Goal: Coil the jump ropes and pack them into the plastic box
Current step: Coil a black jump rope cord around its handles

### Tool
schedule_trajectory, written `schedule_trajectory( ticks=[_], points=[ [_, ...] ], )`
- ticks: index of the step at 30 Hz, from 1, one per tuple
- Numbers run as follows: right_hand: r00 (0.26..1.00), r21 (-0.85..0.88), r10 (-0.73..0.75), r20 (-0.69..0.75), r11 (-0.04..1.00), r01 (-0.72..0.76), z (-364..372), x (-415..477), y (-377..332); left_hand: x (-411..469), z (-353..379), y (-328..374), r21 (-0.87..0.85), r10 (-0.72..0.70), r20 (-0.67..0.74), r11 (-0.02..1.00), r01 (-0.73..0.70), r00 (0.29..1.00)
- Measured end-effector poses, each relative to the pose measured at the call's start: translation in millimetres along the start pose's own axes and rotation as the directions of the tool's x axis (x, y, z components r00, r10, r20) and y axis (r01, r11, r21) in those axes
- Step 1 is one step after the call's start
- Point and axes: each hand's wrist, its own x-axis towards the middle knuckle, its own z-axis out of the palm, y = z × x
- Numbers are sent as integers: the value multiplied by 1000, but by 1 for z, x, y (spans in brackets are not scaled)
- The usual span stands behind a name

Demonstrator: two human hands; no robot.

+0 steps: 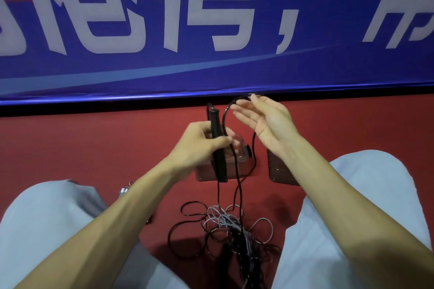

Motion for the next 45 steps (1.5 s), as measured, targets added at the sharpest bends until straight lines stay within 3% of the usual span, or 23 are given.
schedule_trajectory(
  ticks=[2,5,8,11,15,19,20,23,27,30,34,41,45],
  points=[
    [999,-244,46,1,969,-44,-3,-2,4,3,-4,1,-122,-10,-117,993,-4,993],
    [988,-642,144,52,762,-77,-5,-5,15,8,-11,7,-329,-43,-236,944,-38,971],
    [918,-796,354,176,600,-79,-5,-9,24,11,-21,15,-525,-82,-302,846,-94,950],
    [827,-828,477,296,560,-27,-5,-11,33,15,-32,14,-654,-107,-327,743,-143,939],
    [931,-851,237,279,509,126,-2,-7,45,14,-35,14,-690,-85,-320,703,-170,944],
    [978,-897,32,204,405,174,-3,-4,47,16,-29,12,-577,-42,-328,800,-165,944],
    [984,-890,2,175,429,158,-4,-4,47,16,-28,11,-512,-20,-334,844,-164,942],
    [996,-739,0,92,670,69,-1,-7,42,18,-28,-2,-203,67,-316,970,-137,946],
    [995,-553,-93,36,827,97,1,-8,29,19,-26,-18,210,65,-185,977,-25,981],
    [991,-415,-133,11,901,126,2,-7,22,17,-23,-22,269,-27,4,963,25,1000],
    [988,-205,-156,10,966,155,2,-6,13,11,-12,-24,334,-27,171,942,-32,985],
    [985,-24,-170,-9,985,170,1,-5,9,14,-11,-24,345,68,7,936,-67,998],
    [994,-33,-111,-16,993,111,2,-2,11,13,-10,-21,176,43,-123,984,-21,992]
  ],
)
